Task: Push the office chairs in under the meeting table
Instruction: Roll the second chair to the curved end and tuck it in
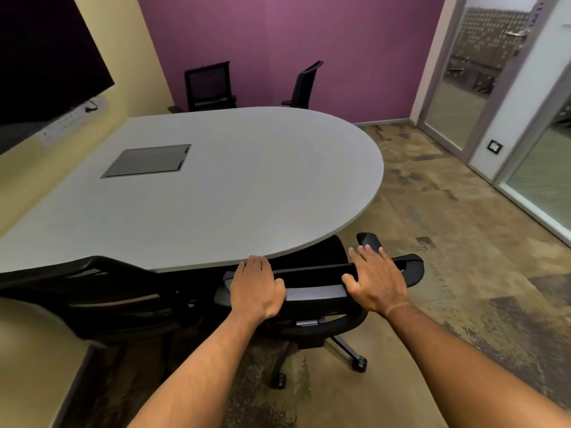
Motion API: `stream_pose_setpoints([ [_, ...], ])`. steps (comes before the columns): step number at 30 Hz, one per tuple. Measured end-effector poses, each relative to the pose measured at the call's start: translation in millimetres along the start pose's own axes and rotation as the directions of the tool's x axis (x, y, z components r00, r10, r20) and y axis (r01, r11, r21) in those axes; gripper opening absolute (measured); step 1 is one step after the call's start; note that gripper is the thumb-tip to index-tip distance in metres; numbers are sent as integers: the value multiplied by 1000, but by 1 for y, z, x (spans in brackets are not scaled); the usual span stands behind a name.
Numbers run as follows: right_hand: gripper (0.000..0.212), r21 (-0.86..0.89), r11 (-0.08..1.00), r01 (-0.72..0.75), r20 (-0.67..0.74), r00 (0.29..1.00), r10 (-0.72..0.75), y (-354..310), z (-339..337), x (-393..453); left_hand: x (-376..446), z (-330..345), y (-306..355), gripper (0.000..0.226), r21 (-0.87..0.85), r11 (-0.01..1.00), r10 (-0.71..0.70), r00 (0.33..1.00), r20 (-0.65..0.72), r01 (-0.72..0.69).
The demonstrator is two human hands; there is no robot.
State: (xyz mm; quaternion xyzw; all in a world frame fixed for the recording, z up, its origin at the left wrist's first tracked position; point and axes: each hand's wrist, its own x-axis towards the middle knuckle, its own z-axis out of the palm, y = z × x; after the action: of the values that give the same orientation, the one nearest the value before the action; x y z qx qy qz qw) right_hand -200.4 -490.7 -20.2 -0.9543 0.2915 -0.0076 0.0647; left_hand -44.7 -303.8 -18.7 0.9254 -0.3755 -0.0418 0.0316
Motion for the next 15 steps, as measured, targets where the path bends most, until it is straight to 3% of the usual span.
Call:
stream_pose_setpoints([
  [7,79,-24,995,101,-7,995,-101,-18,2,26,1,0,-16,75,-4,997,-80,997,23,80],
  [15,79,-32,985,168,-23,985,-169,-42,5,49,12,1,-39,74,-19,999,-36,998,58,37],
])
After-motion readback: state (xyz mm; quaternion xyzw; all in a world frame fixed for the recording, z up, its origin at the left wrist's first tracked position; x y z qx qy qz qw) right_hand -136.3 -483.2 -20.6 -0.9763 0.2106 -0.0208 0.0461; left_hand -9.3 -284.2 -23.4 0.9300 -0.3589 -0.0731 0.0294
